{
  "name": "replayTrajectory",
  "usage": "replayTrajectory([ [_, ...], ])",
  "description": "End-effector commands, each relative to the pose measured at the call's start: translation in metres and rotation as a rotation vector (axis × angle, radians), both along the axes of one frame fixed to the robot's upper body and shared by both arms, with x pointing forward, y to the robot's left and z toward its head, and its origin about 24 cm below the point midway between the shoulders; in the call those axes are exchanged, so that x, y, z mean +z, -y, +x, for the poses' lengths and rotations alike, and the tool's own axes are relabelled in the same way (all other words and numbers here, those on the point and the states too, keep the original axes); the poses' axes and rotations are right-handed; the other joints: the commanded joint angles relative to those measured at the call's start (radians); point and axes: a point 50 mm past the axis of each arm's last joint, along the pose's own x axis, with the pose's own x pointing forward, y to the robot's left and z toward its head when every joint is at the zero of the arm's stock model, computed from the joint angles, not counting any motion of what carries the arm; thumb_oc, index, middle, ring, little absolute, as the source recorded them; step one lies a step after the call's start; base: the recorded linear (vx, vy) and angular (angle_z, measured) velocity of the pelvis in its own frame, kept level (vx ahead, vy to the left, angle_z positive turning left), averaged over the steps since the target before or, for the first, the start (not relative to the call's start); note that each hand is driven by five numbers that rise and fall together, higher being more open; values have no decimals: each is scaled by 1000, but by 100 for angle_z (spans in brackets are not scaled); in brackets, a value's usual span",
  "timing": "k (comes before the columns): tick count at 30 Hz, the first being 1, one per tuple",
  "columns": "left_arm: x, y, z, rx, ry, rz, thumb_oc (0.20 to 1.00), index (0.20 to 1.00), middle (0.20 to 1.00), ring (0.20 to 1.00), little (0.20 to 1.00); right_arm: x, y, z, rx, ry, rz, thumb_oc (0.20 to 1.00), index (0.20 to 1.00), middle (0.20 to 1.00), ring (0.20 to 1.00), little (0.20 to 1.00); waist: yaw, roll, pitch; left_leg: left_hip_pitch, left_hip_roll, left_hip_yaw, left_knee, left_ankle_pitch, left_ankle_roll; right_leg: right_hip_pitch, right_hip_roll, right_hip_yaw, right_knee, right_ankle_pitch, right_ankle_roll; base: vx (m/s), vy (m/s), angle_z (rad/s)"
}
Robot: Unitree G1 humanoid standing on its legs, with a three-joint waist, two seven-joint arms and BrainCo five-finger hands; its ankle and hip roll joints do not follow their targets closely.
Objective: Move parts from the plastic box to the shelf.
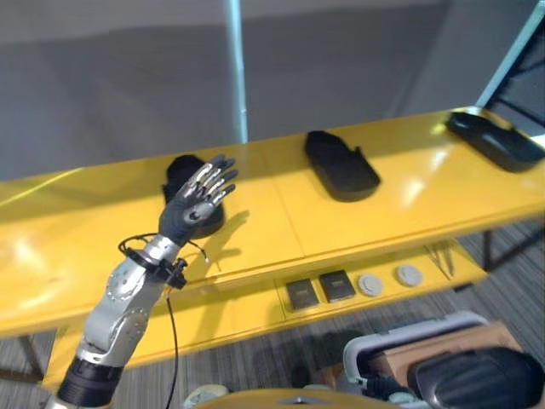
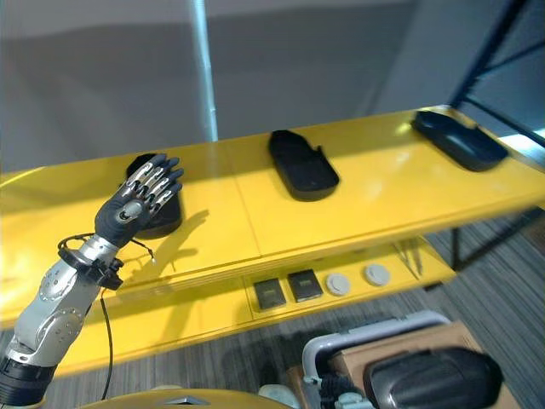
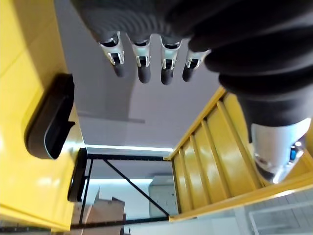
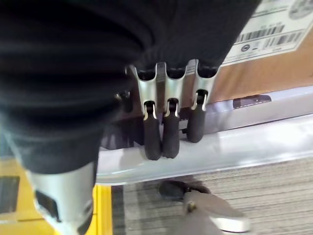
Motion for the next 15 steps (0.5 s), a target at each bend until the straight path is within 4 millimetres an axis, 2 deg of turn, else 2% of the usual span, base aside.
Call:
replayTrajectory([
  [1, 38, 1, 1, -44, 172, -27, 1000, 1000, 1000, 1000, 1000, 6, 34, -21, -123, -19, -86, 1000, 1000, 1000, 1000, 1000, -31, 54, 25, 20, 93, 66, -105, 37, -51, 82, -31, -63, 9, -10, 84, -205, 399, -260],
  [4, 41, 1, 5, -79, 192, -22, 1000, 1000, 1000, 1000, 1000, 2, 32, -35, -176, -28, -67, 1000, 1000, 1000, 1000, 1000, -65, 65, 39, 22, 47, 69, -103, 12, -23, 21, -55, -22, 25, 39, 115, -172, 278, -97],
  [5, 44, 2, 6, -90, 213, -16, 1000, 1000, 1000, 1000, 1000, 0, 31, -42, -191, -37, -60, 1000, 1000, 1000, 1000, 1000, -77, 70, 50, 33, 32, 78, -117, 4, -10, -27, -72, -38, 30, 74, 137, -218, 280, -92],
  [6, 45, 3, 5, -102, 221, -25, 1000, 1000, 1000, 1000, 1000, -3, 27, -50, -185, -57, -57, 1000, 1000, 1000, 1000, 1000, -82, 75, 60, 43, 22, 94, -125, -1, -3, -74, -87, -82, 52, 94, 148, -222, 241, -81],
  [8, 44, 4, 5, -111, 215, -40, 1000, 1000, 1000, 1000, 1000, -5, 22, -58, -167, -75, -59, 1000, 1000, 1000, 1000, 1000, -79, 76, 62, 51, 18, 132, -139, 6, 1, -105, -110, -154, 99, 111, 153, -191, 133, -110],
  [9, 44, 5, 5, -107, 214, -44, 1000, 1000, 1000, 1000, 1000, -6, 21, -62, -156, -80, -59, 1000, 1000, 1000, 1000, 1000, -75, 79, 61, 52, 20, 163, -149, 14, 2, -114, -120, -197, 136, 111, 151, -175, 81, -120],
  [10, 43, 6, 5, -111, 213, -45, 1000, 1000, 1000, 1000, 1000, -7, 20, -63, -154, -80, -59, 1000, 1000, 1000, 1000, 1000, -73, 80, 60, 52, 21, 178, -154, 19, 3, -117, -123, -213, 157, 110, 149, -267, 104, -109],
  [12, 43, 10, 7, -123, 215, -39, 1000, 1000, 1000, 1000, 1000, -7, 20, -64, -154, -66, -61, 1000, 1000, 1000, 1000, 1000, -63, 102, 55, 36, 37, 266, -193, 60, 19, -124, -131, -285, 313, 71, 123, -311, 113, -136],
  [15, 42, 15, 11, -139, 207, -24, 1000, 1000, 1000, 1000, 1000, -6, 22, -64, -181, -56, -59, 1000, 1000, 1000, 1000, 1000, -53, 110, 38, 15, 50, 309, -223, 91, 29, -100, -146, -334, 381, 32, 105, -171, 20, -113],
])
